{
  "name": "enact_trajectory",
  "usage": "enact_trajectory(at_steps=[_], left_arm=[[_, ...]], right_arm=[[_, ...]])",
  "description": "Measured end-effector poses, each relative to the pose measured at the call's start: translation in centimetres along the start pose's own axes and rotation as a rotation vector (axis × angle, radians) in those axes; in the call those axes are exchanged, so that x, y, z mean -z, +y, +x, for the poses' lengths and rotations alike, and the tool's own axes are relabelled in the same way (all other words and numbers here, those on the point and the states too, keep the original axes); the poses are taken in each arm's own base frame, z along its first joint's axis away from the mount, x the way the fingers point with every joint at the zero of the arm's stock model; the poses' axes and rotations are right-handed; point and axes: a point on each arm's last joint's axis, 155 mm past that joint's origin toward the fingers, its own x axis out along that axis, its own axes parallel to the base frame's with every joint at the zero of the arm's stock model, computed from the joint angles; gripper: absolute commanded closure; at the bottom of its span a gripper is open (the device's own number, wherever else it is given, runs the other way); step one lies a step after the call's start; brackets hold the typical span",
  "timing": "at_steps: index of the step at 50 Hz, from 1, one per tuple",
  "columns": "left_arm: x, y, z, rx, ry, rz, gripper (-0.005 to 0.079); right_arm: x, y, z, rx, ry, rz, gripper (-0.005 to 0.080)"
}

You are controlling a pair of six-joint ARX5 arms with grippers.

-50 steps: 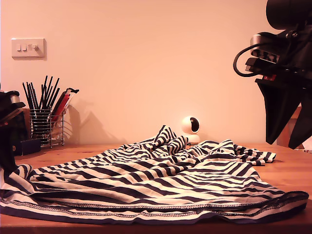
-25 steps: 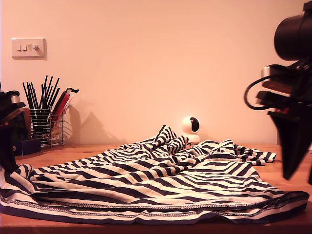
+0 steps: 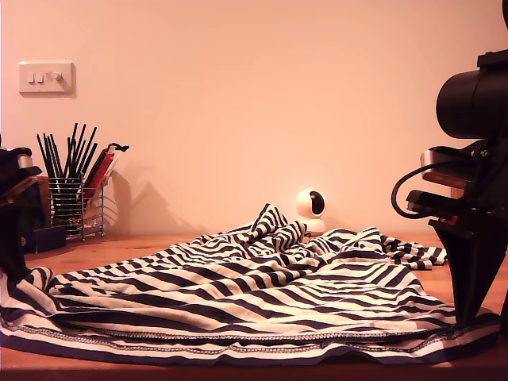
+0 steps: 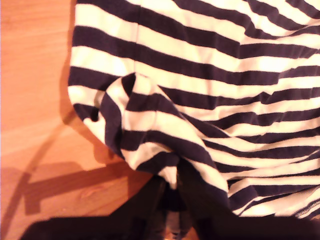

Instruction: Fold the t-shirt in front of you. After folding it, place it to the right side.

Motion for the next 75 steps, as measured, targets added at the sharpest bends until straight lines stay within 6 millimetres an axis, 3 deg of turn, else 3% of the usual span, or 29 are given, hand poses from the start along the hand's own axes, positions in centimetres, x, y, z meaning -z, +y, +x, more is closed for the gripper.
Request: enact_trajectory(at_steps=[17,36,42,56,69,75], left_arm=[[0.0,0.0,0.0,0.000,0.000,0.000,0.0762],[0.0,0.0,0.0,-0.001,-0.001,0.000,0.0762],[0.0,0.0,0.0,0.000,0.000,0.001,0.0762],[0.0,0.0,0.0,0.000,0.001,-0.001,0.0762],[1.1,0.1,-0.2,-0.019,0.043,-0.020,0.0762],[1.4,0.2,-1.3,-0.058,0.045,-0.016,0.0762]], right_arm=[[-0.2,1.2,0.3,-0.070,0.012,0.031,0.0445],[0.0,2.3,0.7,-0.098,0.026,0.010,0.0631],[0.3,2.8,1.0,-0.100,0.033,-0.010,0.0769],[0.0,3.3,1.2,-0.103,0.017,-0.030,0.0765],[1.2,1.9,0.6,-0.032,0.048,-0.061,0.0765],[1.8,1.2,-0.7,0.011,0.035,-0.082,0.0765]])
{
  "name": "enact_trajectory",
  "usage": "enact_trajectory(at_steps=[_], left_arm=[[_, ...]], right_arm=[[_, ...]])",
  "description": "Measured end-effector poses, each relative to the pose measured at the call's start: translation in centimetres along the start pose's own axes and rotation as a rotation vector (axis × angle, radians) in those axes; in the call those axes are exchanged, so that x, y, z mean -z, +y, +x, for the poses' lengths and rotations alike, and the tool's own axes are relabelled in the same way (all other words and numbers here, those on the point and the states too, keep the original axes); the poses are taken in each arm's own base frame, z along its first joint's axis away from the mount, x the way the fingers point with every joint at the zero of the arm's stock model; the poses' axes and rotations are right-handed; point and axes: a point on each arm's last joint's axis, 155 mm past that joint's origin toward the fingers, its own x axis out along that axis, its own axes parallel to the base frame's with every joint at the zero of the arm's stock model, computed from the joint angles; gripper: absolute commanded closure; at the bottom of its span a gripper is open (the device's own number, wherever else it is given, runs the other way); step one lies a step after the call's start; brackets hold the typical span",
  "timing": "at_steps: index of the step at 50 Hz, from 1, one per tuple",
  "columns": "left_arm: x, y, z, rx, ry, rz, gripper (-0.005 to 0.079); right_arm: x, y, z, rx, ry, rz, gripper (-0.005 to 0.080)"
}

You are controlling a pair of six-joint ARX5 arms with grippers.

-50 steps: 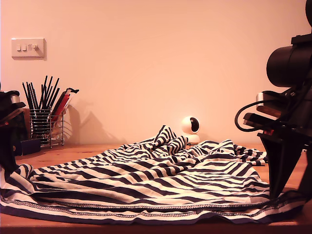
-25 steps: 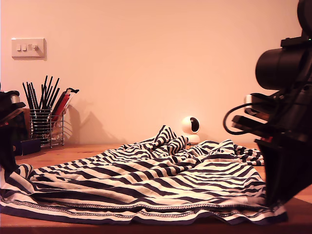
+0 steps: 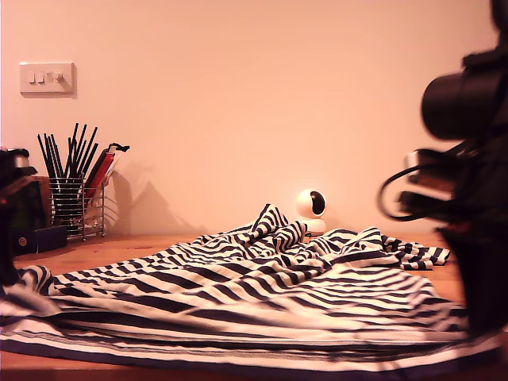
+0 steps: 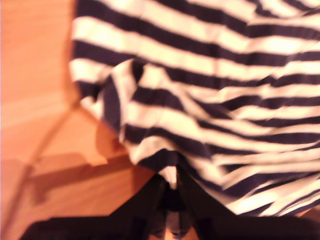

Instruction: Fold the t-shirt in front of you. After folding it, place it to the right side.

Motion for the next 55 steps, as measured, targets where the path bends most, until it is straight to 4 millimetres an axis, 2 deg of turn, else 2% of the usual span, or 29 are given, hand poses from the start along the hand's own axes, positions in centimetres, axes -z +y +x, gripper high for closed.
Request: enact_trajectory(at_steps=[6,12,22,28,40,49,55], left_arm=[[0.1,-0.7,-2.6,-0.045,-0.036,0.021,0.0762],[0.7,-1.9,-5.3,-0.065,-0.072,0.031,0.0762],[2.4,-3.4,-7.4,-0.064,-0.067,0.028,0.0762],[3.6,-5.1,-9.0,-0.064,-0.072,0.048,0.0762],[6.2,-9.6,-13.5,-0.067,-0.181,0.132,0.0762],[9.2,-11.5,-14.6,-0.054,-0.156,0.152,0.0762],[9.7,-12.1,-15.4,-0.059,-0.190,0.151,0.0762]], right_arm=[[-0.5,0.5,-2.0,-0.011,-0.067,-0.015,0.0765],[0.2,0.6,-3.5,-0.012,-0.078,-0.017,0.0765],[1.0,0.8,-5.8,-0.017,-0.118,-0.025,0.0765],[2.1,0.6,-7.4,-0.007,-0.140,-0.028,0.0765],[4.6,0.8,-10.7,-0.020,-0.203,-0.039,0.0765],[5.7,1.1,-13.5,-0.027,-0.238,-0.046,0.0765],[6.6,1.0,-16.1,-0.012,-0.268,-0.048,0.0765]])
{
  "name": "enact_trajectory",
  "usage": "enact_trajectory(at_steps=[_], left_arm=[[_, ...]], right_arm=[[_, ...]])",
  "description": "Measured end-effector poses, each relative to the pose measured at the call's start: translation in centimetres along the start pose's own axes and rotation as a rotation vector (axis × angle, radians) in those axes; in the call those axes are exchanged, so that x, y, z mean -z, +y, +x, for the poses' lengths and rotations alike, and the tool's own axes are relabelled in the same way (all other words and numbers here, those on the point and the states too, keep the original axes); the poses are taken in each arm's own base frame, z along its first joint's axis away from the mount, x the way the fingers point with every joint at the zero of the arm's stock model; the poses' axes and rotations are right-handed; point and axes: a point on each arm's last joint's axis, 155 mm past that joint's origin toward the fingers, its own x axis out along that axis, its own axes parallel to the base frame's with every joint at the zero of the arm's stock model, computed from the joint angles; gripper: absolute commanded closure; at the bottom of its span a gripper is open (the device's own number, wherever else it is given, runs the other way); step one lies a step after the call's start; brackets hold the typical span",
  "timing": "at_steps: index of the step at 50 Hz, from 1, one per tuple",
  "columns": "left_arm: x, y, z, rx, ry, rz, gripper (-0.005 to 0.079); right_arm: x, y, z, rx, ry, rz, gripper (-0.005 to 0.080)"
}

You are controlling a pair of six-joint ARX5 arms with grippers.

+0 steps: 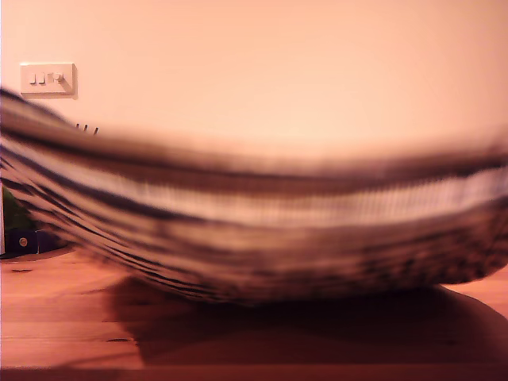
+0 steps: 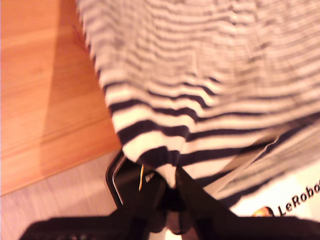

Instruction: Fold the t-shirt in front of you. After folding it, place it to the right side.

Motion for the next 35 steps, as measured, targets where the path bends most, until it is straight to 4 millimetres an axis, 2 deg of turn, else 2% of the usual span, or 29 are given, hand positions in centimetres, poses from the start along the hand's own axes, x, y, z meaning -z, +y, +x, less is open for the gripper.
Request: enact_trajectory(at_steps=[7,13,20,28,35], left_arm=[[0.3,-1.3,-1.9,-0.008,-0.086,0.015,0.0762],[0.8,-2.2,-3.3,-0.010,-0.152,0.020,0.0762],[1.0,-2.5,-3.8,-0.014,-0.179,0.031,0.0762],[1.2,-2.8,-4.7,-0.020,-0.219,0.020,0.0762],[2.0,-2.1,-6.5,-0.110,-0.305,0.021,0.0762]], right_arm=[[0.4,-0.6,-2.6,0.042,-0.030,-0.003,0.0765],[-1.2,0.0,-5.0,0.030,-0.124,-0.015,0.0765],[-2.6,0.6,-7.3,0.013,-0.203,-0.025,0.0765],[-2.8,0.8,-7.8,0.010,-0.219,-0.026,0.0765],[-2.9,0.5,-7.8,0.027,-0.223,-0.025,0.0765]])
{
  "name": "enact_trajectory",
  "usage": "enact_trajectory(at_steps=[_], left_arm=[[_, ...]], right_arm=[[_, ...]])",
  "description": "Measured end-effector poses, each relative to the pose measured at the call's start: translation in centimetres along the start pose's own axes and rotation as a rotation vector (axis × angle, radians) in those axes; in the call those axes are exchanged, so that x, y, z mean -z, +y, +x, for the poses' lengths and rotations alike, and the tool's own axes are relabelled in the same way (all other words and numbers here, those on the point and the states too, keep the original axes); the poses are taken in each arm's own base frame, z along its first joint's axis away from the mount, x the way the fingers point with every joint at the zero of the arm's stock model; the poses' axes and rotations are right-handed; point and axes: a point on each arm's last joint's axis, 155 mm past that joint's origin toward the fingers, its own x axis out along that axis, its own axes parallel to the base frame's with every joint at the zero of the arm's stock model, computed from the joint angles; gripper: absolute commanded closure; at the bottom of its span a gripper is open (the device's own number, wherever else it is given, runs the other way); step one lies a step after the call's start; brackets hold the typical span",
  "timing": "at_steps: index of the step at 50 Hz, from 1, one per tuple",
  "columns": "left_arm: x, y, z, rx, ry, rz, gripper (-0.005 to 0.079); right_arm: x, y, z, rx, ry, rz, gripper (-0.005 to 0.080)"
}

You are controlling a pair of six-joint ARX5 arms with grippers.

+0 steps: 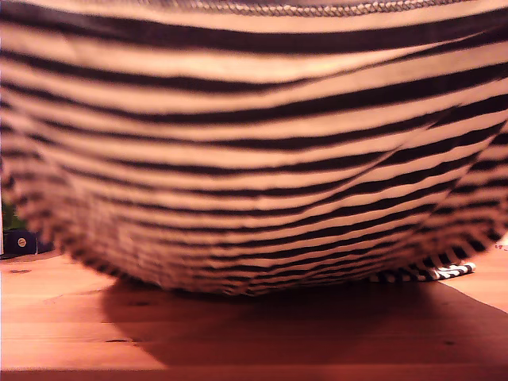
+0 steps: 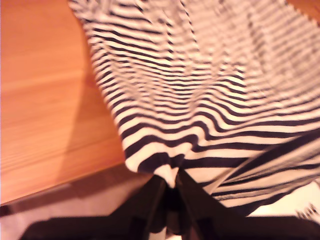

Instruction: Fold the t-shirt in front of you. After folding it, place it to the right side.

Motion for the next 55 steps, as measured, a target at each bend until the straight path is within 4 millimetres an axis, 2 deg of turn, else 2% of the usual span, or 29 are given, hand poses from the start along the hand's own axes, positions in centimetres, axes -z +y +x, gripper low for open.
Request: enact_trajectory(at_steps=[6,15,22,26,34,40,45,55], left_arm=[[-0.9,0.8,-2.6,-0.092,-0.096,0.028,0.0762],[-3.7,-0.1,-7.2,-0.128,-0.257,0.070,0.0762],[-4.6,-1.0,-8.8,-0.105,-0.311,0.089,0.0762],[-4.7,-1.4,-9.2,-0.093,-0.323,0.095,0.0762],[-5.4,-2.0,-10.6,-0.085,-0.371,0.111,0.0762],[-6.8,-2.3,-11.7,-0.089,-0.436,0.130,0.0762],[-8.5,-2.4,-12.3,-0.090,-0.494,0.148,0.0762],[-12.6,-3.2,-12.2,-0.039,-0.549,0.180,0.0762]], right_arm=[[0.0,-0.1,-0.1,0.004,-0.005,0.000,0.0765],[-0.1,-0.3,-0.1,0.017,-0.011,-0.001,0.0765],[-1.4,-0.1,-0.7,0.011,-0.062,-0.007,0.0765],[-2.7,0.2,-2.0,0.006,-0.112,-0.024,0.0765],[-6.0,1.1,-6.2,-0.016,-0.264,-0.049,0.0765],[-8.3,1.8,-9.1,-0.031,-0.369,-0.080,0.0765],[-9.9,2.3,-9.8,-0.029,-0.392,-0.123,0.0765],[-14.0,3.6,-9.0,-0.033,-0.384,-0.189,0.0765]])
